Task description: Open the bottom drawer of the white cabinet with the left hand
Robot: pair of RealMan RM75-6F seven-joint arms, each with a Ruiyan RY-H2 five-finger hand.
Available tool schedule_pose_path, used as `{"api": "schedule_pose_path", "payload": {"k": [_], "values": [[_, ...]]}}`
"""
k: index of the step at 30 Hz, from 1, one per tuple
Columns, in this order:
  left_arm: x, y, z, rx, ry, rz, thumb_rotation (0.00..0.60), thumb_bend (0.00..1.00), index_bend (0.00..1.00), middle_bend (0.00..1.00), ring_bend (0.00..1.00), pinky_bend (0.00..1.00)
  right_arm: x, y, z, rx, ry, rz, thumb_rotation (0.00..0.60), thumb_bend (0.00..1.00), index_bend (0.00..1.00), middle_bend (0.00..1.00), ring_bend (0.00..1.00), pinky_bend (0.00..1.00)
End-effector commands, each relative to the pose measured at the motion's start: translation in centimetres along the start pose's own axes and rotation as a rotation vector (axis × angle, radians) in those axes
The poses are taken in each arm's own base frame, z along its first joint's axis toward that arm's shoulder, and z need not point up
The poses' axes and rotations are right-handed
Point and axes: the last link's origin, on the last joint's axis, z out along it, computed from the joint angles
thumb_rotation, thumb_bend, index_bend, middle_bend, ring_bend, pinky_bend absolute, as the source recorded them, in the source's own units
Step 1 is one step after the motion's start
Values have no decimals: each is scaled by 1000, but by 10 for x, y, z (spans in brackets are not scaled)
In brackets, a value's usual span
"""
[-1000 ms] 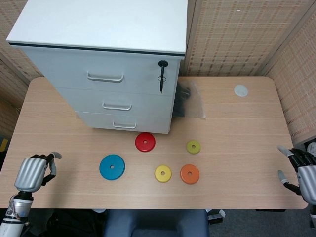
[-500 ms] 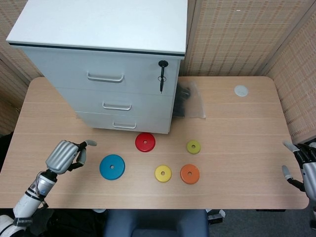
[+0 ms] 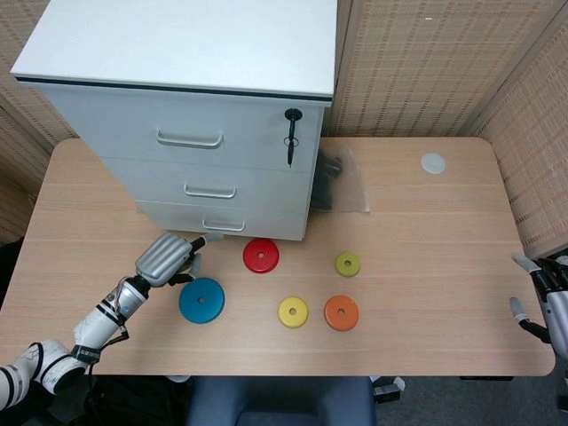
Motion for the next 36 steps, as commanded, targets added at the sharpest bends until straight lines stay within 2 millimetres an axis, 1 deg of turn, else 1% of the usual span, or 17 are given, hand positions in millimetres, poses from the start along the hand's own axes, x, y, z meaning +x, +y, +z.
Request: {"api": "schedule_pose_path", "payload": {"k": [1,11,15,27,36], "values": [[-1,3,13,8,-19,12,600,757,168,973,1000,1000,-1,2,0,-6,-6,7,600,343,176,285,192,206],[-3,2,41,51,-53,15,600,757,169,973,1000,1000,-2,9,1,-22,-10,7,600,343,176,285,192,206],[-5,-1,46,66,-67,20,600,757,171,973,1000,1000,-2,11,0,-28,-9,8,600,343,176,285,192,206],[-7,-6,47,86,-84,41,600,757,180,971,1000,1000,-1,12,-1,-33,-8,7,600,343,176,285,192,206],[-9,-6,39,78,-103,58,600,757,193,969,1000,1000,-1,11,-2,-35,-7,4,600,343,176,285,192,206]]}}
